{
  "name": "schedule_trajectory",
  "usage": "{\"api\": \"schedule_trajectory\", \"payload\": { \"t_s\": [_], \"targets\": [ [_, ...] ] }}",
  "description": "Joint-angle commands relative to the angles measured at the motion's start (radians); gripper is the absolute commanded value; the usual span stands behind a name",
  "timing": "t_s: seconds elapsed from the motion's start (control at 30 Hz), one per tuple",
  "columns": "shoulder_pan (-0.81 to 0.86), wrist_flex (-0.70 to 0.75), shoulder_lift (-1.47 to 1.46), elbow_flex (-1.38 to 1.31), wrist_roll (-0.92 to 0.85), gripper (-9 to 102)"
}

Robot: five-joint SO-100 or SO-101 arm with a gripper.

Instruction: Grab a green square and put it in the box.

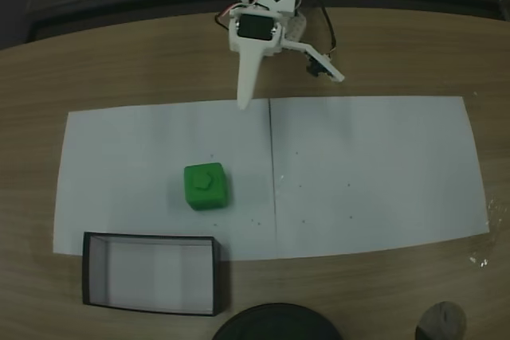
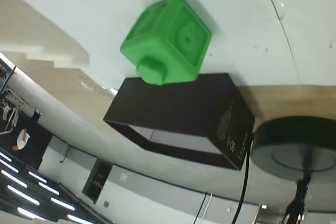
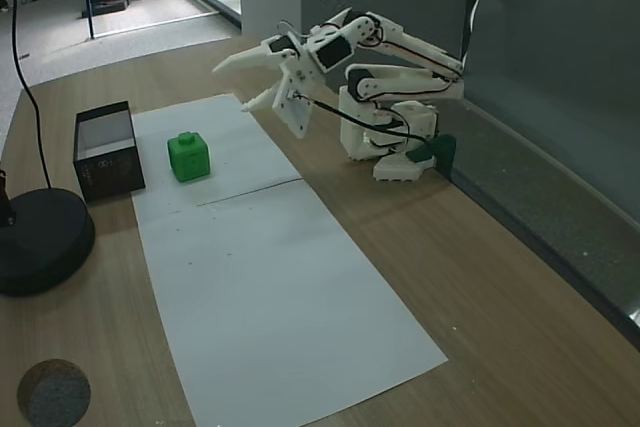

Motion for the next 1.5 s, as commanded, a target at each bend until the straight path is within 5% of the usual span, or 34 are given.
{"api": "schedule_trajectory", "payload": {
  "t_s": [0.0, 0.33, 0.53, 1.47],
  "targets": [
    [0.006, 0.008, -0.258, -0.209, 0.012, 32],
    [0.003, 0.305, -1.129, -0.816, -0.028, 32],
    [0.038, 0.350, -1.436, -1.008, -0.080, 37],
    [0.150, 0.336, -1.861, -1.302, -0.183, 35]
  ]
}}
